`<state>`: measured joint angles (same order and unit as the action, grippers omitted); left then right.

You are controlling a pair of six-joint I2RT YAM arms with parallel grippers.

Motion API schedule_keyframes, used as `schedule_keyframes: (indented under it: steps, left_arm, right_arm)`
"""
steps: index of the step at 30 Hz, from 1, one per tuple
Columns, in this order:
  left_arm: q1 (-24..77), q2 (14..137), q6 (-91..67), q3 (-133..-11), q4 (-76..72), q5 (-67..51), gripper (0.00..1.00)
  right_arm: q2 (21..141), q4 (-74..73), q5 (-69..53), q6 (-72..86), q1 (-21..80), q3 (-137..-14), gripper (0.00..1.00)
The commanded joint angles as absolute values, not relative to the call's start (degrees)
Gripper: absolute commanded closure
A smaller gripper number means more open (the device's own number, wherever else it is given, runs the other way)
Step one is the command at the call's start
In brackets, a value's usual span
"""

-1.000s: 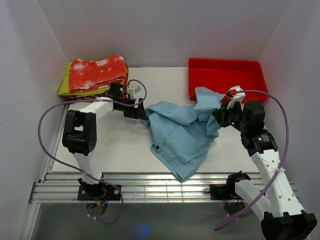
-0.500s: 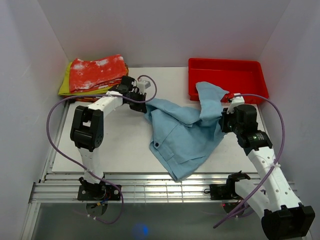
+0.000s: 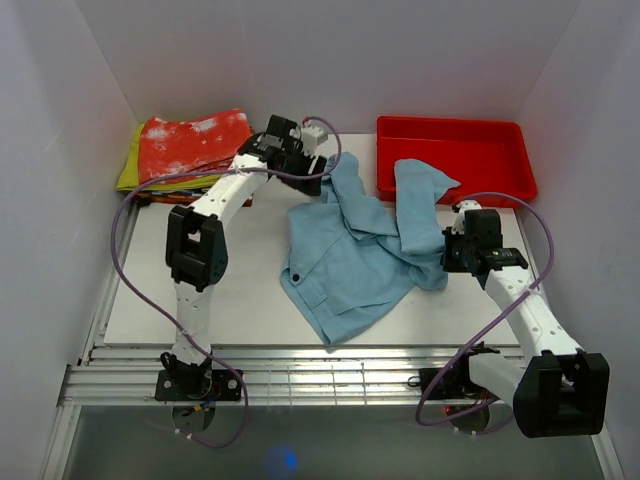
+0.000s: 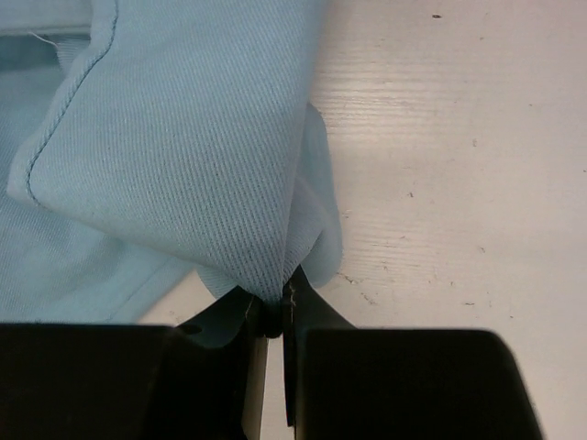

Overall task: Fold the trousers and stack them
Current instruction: Flatten the trousers out

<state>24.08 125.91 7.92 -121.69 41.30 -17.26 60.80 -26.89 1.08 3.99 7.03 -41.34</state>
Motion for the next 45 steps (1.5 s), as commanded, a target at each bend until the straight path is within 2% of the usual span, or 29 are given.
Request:
schedule_keyframes:
  steps: [1, 3, 6, 11, 13, 18, 22, 29, 31, 32, 33, 34, 35, 36, 38, 40, 41, 42, 43, 44, 45]
  left_arm:
    - [20.49, 109.67, 8.70, -106.05, 45.81, -19.85, 0.22]
    - [16.73, 103.13, 9.66, -91.15, 44.30, -25.11, 0.23]
    - [14.59, 94.76, 15.70, -77.93, 46.04, -29.27, 0.29]
    - [15.99, 89.92, 21.44, -64.79, 44.66, -31.03, 0.32]
    - [17.49, 90.17, 22.58, -62.07, 42.63, -28.31, 0.34]
    - [19.59, 91.75, 20.92, -61.00, 42.45, -32.60, 0.35]
    - [21.09, 94.90, 16.45, -60.12, 39.82, -29.37, 0.34]
    - [21.09, 100.46, 12.66, -60.82, 39.99, -29.62, 0.47]
    - [20.83, 100.37, 13.00, -60.30, 40.43, -27.26, 0.68]
    - [20.13, 99.94, 13.70, -60.38, 41.47, -24.98, 0.87]
    - [18.04, 99.67, 15.28, -60.64, 42.01, -23.92, 0.96]
    - [14.45, 99.15, 17.73, -61.78, 43.58, -22.34, 1.00]
    - [10.24, 99.84, 21.06, -64.22, 47.51, -21.11, 1.00]
    - [4.45, 101.06, 27.01, -68.86, 50.59, -17.96, 1.00]
    - [-2.07, 103.08, 35.98, -76.61, 51.68, -11.90, 1.00]
    - [-2.55, 105.72, 41.12, -83.81, 46.88, -4.88, 1.00]
    - [-2.55, 107.39, 41.05, -85.07, 46.06, -1.01, 1.00]
    - [-2.55, 108.79, 40.26, -88.04, 45.88, 2.51, 0.85]
    - [-2.55, 108.11, 38.95, -90.85, 46.31, 1.42, 0.62]
    - [-2.55, 105.93, 37.54, -91.14, 46.58, 0.10, 0.42]
    - [-2.55, 102.43, 36.83, -91.06, 48.76, -5.65, 0.40]
  right_arm:
    - [60.82, -25.40, 0.62, 1.86, 3.79, -42.45, 0.92]
    - [60.56, -25.40, -1.40, 0.62, 1.59, -41.93, 0.92]
    - [60.38, -25.40, -3.07, -1.66, -1.04, -40.78, 0.92]
    - [61.96, -25.93, -4.22, -1.58, -2.11, -41.22, 0.92]
    - [63.54, -26.71, -4.75, -1.23, -2.28, -41.66, 0.92]
    - [65.56, -28.04, -6.93, -0.44, -2.37, -42.98, 0.92]
    - [67.14, -28.83, -8.87, 1.23, -2.37, -43.94, 0.92]
    - [69.26, -30.15, -12.30, 0.88, -2.37, -45.26, 0.92]
    - [69.43, -30.32, -12.83, 0.70, -2.37, -45.44, 0.92]
    - [69.52, -30.41, -12.48, 0.53, -2.37, -45.61, 0.92]
    - [69.52, -30.50, -12.22, 0.44, -2.37, -45.53, 0.92]
    - [69.43, -30.59, -12.04, 0.27, -2.37, -45.70, 0.92]
    - [69.43, -30.76, -12.39, 0.26, -2.37, -45.96, 0.91]
    - [69.61, -31.37, -12.91, -2.00, -2.37, -46.49, 0.81]
    - [69.87, -31.82, -12.92, -4.03, -2.37, -47.45, 0.61]
    - [71.09, -31.29, -12.92, -7.29, -2.37, -50.52, 0.30]
    - [71.97, -30.94, -12.75, -8.16, -2.46, -52.45, 0.22]
    - [72.42, -30.24, -13.09, -8.78, -2.46, -54.30, 0.16]
    - [73.81, -27.97, -14.05, -8.88, -2.46, -56.84, 0.12]
    - [75.83, -26.47, -15.19, -8.70, -2.46, -58.52, 0.11]
    - [78.46, -23.24, -16.42, -8.53, -2.46, -60.71, 0.09]
